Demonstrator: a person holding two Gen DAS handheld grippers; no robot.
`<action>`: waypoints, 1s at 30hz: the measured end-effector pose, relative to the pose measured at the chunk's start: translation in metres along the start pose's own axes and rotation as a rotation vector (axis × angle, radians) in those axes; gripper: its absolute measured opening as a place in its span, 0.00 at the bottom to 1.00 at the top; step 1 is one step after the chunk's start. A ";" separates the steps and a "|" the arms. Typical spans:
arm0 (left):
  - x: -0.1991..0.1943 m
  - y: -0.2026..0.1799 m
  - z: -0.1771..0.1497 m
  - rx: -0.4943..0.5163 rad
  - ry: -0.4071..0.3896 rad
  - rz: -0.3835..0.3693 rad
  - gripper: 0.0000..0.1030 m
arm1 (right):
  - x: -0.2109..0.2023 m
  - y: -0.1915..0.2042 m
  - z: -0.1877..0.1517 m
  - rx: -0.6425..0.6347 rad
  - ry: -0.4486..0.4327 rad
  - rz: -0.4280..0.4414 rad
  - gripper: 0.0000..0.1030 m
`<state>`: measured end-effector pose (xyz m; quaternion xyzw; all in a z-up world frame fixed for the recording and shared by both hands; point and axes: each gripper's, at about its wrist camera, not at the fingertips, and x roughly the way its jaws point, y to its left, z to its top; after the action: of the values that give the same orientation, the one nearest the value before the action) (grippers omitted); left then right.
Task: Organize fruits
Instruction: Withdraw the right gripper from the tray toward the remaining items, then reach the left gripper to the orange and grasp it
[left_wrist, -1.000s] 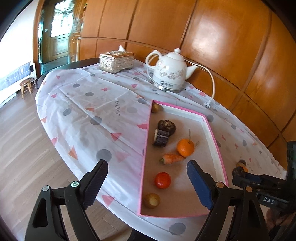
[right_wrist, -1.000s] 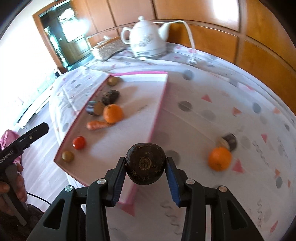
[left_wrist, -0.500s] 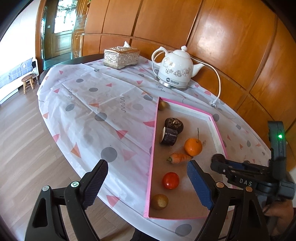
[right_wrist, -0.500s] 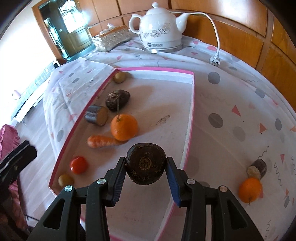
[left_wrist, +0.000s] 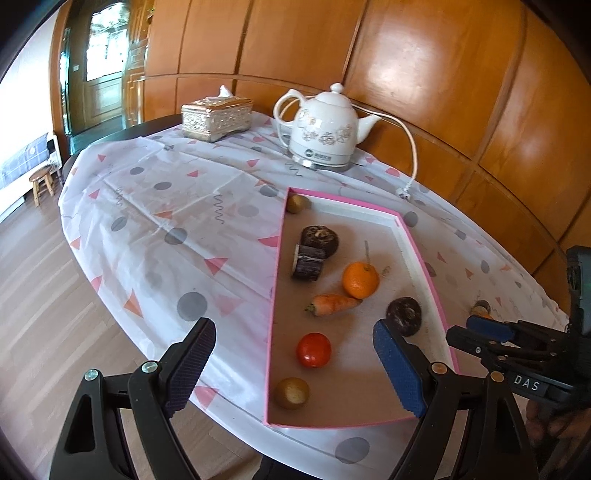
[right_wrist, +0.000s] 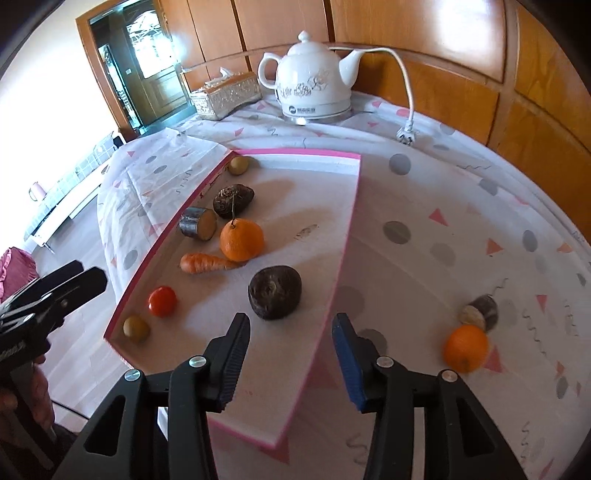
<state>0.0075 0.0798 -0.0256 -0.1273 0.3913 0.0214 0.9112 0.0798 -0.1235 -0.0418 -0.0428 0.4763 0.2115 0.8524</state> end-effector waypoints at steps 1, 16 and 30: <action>-0.001 -0.002 0.000 0.007 -0.001 -0.004 0.85 | -0.002 -0.001 -0.002 -0.001 -0.003 -0.006 0.46; -0.009 -0.032 -0.005 0.108 -0.004 -0.026 0.85 | -0.042 -0.041 -0.029 0.001 -0.029 -0.112 0.46; -0.009 -0.055 -0.008 0.180 0.003 -0.045 0.85 | -0.078 -0.107 -0.049 0.059 -0.028 -0.257 0.46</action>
<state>0.0037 0.0255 -0.0128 -0.0536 0.3898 -0.0346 0.9187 0.0480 -0.2585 -0.0170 -0.0755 0.4611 0.0869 0.8798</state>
